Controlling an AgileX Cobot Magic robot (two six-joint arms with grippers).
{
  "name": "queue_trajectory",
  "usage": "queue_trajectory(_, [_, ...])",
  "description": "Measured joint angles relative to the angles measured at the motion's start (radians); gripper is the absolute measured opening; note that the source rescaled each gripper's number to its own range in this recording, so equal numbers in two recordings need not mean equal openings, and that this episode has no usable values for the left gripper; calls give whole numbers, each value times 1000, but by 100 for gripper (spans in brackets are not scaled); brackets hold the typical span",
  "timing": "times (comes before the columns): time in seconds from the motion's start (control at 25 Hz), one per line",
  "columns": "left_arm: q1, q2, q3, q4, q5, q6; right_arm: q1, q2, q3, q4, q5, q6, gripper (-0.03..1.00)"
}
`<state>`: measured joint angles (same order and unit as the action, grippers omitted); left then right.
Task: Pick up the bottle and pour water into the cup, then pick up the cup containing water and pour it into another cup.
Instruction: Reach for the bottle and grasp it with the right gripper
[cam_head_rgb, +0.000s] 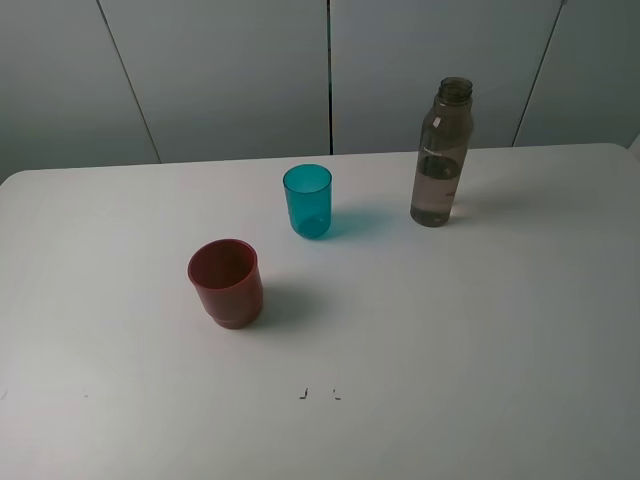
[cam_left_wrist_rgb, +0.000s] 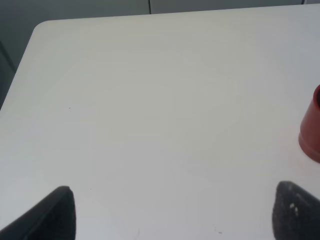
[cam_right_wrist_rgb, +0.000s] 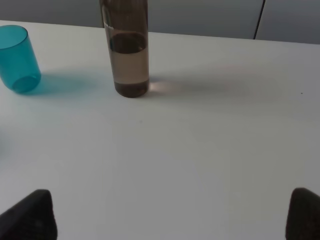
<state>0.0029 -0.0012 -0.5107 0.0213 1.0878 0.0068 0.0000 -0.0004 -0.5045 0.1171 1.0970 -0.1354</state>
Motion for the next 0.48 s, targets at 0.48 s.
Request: queue_trajectory(0.48, [0,0,0,0,0,0,0,0,0,29,0,10,100])
